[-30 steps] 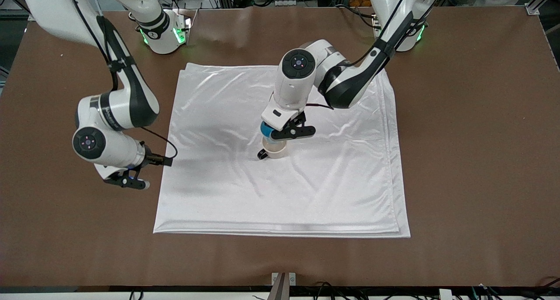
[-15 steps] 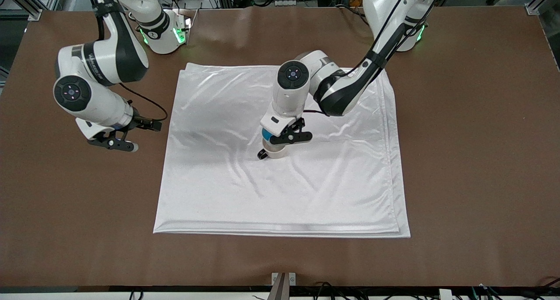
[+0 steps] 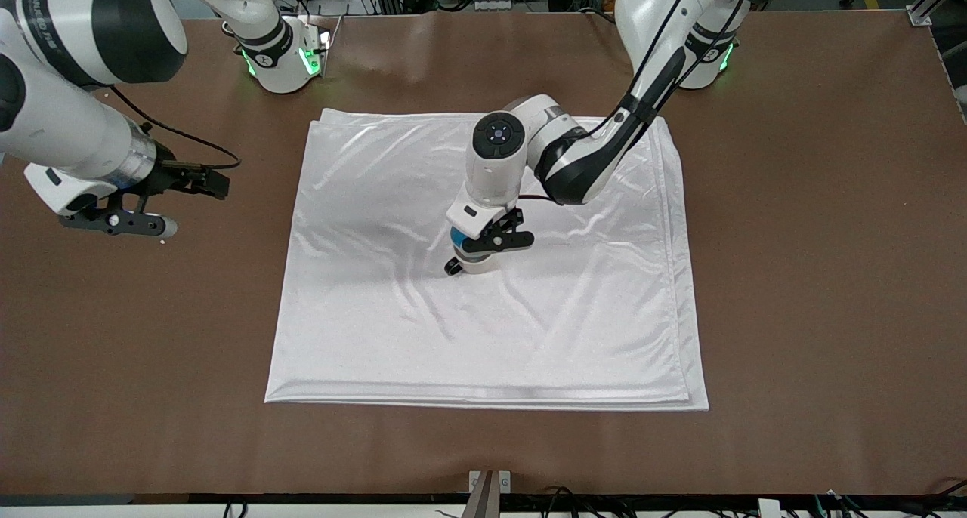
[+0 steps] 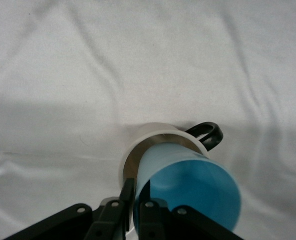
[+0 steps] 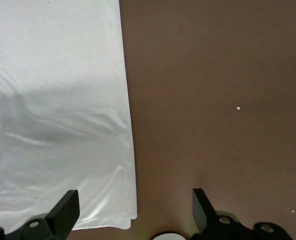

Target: Place blue cup into white mug on cloth

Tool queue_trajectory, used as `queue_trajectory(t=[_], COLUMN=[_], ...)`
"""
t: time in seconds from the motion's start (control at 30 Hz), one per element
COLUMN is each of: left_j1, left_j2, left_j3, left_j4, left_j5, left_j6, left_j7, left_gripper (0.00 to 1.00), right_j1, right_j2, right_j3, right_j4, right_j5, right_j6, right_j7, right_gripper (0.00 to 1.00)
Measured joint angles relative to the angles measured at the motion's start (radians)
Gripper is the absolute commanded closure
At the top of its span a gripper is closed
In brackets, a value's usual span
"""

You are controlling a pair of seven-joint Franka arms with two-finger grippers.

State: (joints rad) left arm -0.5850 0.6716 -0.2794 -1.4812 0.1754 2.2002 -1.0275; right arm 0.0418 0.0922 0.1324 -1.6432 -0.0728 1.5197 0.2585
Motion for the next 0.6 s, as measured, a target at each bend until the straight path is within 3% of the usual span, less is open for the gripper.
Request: queue_trajectory(t=[0.37,0.6], left_j1=[-0.005,-0.003], left_j2=[-0.012,-0.105], left_j3=[0.008,0.013], left_j4=[0.029,0.05], left_j5=[0.003,0.006], left_j6=[0.001,-0.066], left_j7=[0.0,0.0], left_gripper=[0.0,0.0], right_j1=[-0.026,-0.051], right_j2=[-0.01,-0.032], right_j3=[-0.001,0.001], right_j4=[0.081,0.111], right_j5=[0.013,0.014], right_j6=[-0.051,-0.051], right_j7=[-0.063,-0.123], right_gripper=[0.0,0.0])
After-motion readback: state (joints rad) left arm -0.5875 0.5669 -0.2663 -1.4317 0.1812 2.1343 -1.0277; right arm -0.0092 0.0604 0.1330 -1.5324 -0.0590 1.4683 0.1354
